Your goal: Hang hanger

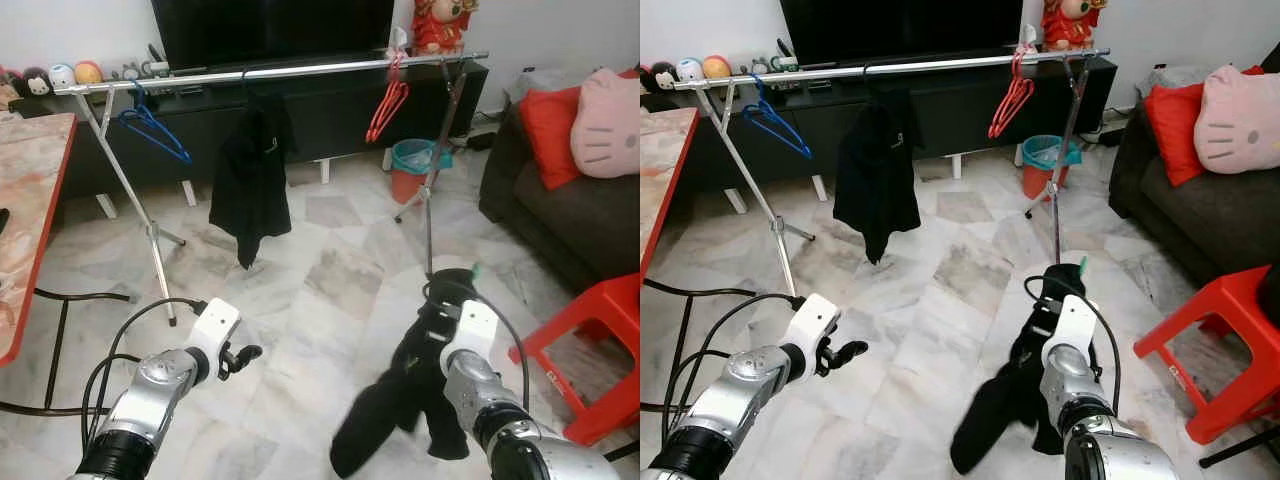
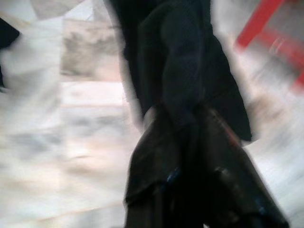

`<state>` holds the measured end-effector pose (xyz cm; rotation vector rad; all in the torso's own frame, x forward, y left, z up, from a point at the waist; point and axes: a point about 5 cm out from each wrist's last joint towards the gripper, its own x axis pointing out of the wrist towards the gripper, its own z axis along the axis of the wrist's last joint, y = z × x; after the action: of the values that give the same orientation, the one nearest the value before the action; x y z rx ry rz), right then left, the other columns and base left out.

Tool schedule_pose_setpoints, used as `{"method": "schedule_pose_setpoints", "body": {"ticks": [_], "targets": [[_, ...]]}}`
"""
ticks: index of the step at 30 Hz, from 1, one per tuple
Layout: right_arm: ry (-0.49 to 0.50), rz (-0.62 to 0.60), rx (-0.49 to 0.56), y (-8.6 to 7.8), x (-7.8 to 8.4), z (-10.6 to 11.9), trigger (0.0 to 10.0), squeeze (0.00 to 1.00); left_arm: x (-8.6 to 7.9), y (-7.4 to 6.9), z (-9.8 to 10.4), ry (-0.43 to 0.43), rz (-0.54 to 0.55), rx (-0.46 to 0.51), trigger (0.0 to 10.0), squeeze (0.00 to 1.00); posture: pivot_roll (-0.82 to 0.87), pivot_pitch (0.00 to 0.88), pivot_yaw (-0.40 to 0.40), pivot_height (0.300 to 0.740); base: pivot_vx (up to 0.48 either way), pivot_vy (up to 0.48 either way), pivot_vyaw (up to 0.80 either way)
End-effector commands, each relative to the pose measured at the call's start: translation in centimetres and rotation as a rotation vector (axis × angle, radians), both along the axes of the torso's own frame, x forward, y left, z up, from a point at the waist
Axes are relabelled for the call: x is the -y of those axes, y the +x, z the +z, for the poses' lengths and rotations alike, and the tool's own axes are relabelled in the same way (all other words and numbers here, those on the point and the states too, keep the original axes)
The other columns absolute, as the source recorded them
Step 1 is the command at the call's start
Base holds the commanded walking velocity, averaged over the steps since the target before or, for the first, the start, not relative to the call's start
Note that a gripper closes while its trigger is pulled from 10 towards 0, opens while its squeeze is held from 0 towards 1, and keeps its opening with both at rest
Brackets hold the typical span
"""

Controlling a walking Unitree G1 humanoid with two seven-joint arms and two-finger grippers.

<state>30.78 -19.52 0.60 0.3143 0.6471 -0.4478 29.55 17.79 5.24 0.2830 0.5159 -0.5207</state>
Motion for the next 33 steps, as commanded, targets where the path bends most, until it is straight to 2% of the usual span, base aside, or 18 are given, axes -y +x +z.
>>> {"method": "schedule_pose_setpoints", "body": {"ticks": [1, 3, 5, 9, 11, 12, 13, 15, 17, 19, 20, 22, 23, 25, 27, 28, 30, 33], "targets": [[0.13, 0.039, 0.033, 0.5, -0.9, 0.3, 10.0, 0.0, -0.2, -0.1, 0.3, 0.024, -0.04, 0.002, 10.0, 0.0, 0.03, 0.0, 0.029, 0.74, 0.0, 0.0, 0.0], [0.118, 0.11, 0.042, 0.7, -1.3, 0.4, 10.0, 0.0, -0.3, -0.2, 0.3, 0.024, -0.044, 0.002, 10.0, 0.0, 0.03, 0.0, 0.029, 0.74, 0.0, 0.0, 0.0], [-0.298, 0.338, 0.137, 2.1, -0.1, 2.7, 10.0, 0.0, -0.5, 0.1, 0.6, 0.031, -0.04, 0.01, 10.0, 0.0, 0.05, 0.0, 0.04, 0.74, 0.0, 0.0, 0.0], [-0.495, 0.345, 0.308, 4.2, 1.3, 6.7, 10.0, 0.0, -0.9, 0.3, 0.8, 0.033, -0.027, 0.02, 10.0, 0.0, 0.03, 0.0, 0.046, 0.74, 0.0, 0.0, 0.0], [-0.573, 0.383, 0.326, 4.6, 1.5, 7.4, 10.0, 0.0, -0.9, 0.3, 0.8, 0.036, -0.03, 0.017, 10.0, 0.0, 0.02, 0.0, 0.047, 0.74, 0.0, 0.0, 0.0], [-0.573, 0.383, 0.326, 4.6, 1.5, 7.4, 10.0, 0.0, -0.9, 0.3, 0.8, 0.036, -0.03, 0.017, 10.0, 0.0, 0.02, 0.0, 0.047, 0.74, 0.0, 0.0, 0.0], [-0.389, 0.35, 0.168, 3.2, 1.6, 4.5, 10.0, 0.0, -0.6, 0.2, 0.5, 0.036, -0.039, 0.009, 10.0, 0.0, 0.02, 0.0, 0.045, 0.74, 0.0, 0.0, 0.0], [-0.214, 0.394, -0.043, 0.0, 0.6, 0.0, 10.0, 0.0, -0.1, 0.1, 0.4, 0.024, -0.05, 0.003, 10.0, 0.0, 0.02, 0.0, 0.038, 0.74, 0.0, 0.0, 0.0], [-0.182, 0.502, -0.218, -3.6, -0.4, -3.6, 10.0, 0.0, 0.4, 0.0, 0.4, 0.012, -0.065, -0.002, 10.0, 0.0, 0.03, 0.0, 0.036, 0.74, 0.0, 0.0, 0.0], [-0.186, 0.552, -0.324, -6.1, -0.8, -5.5, 10.0, 0.0, 0.6, -0.1, 0.3, 0.006, -0.079, -0.01, 10.0, 0.0, 0.04, 0.0, 0.034, 0.74, 0.0, 0.0, 0.0], [-0.186, 0.552, -0.324, -6.1, -0.8, -5.5, 10.0, 0.0, 0.6, -0.1, 0.3, 0.006, -0.079, -0.01, 10.0, 0.0, 0.04, 0.0, 0.034, 0.74, 0.0, 0.0, 0.0], [-0.107, 0.585, -0.416, -9.0, -1.6, -7.5, 10.0, 0.0, 0.7, -0.4, 0.2, 0.003, -0.099, -0.023, 10.0, 0.0, 0.04, 0.0, 0.037, 0.74, 0.0, 0.0, 0.0], [0.136, 0.423, -0.457, -11.7, -3.0, -9.0, 10.0, 0.0, 0.5, -0.8, 0.0, 0.007, -0.116, -0.045, 10.0, 0.0, 0.03, 0.0, 0.04, 0.74, 0.0, 0.0, 0.0], [0.082, 0.515, -0.517, -13.0, -2.7, -9.6, 10.0, 0.0, 0.4, -1.0, -0.1, 0.012, -0.124, -0.054, 10.0, 0.0, 0.03, 0.0, 0.042, 0.74, 0.0, 0.0, 0.0], [0.118, 0.443, -0.5, -12.8, -2.7, -9.5, 10.0, 0.0, 0.4, -0.9, -0.1, 0.013, -0.123, -0.054, 10.0, 0.0, 0.04, 0.0, 0.041, 0.74, 0.0, 0.0, 0.0], [0.137, 0.438, -0.431, -11.5, -3.0, -8.9, 10.0, 0.0, 0.3, -0.8, 0.0, 0.012, -0.116, -0.05, 10.0, 0.0, 0.04, 0.0, 0.046, 0.74, 0.0, 0.0, 0.0], [-0.009, 0.479, -0.303, -7.1, -1.3, -6.3, 10.0, 0.0, 0.1, -0.7, 0.1, 0.013, -0.108, -0.051, 10.0, 0.0, 0.03, 0.0, 0.045, 0.74, 0.0, 0.0, 0.0], [-0.214, 0.535, -0.236, -4.4, 0.0, -4.1, 10.0, 0.0, 0.1, -0.7, 0.0, 0.028, -0.112, -0.049, 10.0, 0.0, 0.04, 0.0, 0.041, 0.74, 0.0, 0.0, 0.0]]}}
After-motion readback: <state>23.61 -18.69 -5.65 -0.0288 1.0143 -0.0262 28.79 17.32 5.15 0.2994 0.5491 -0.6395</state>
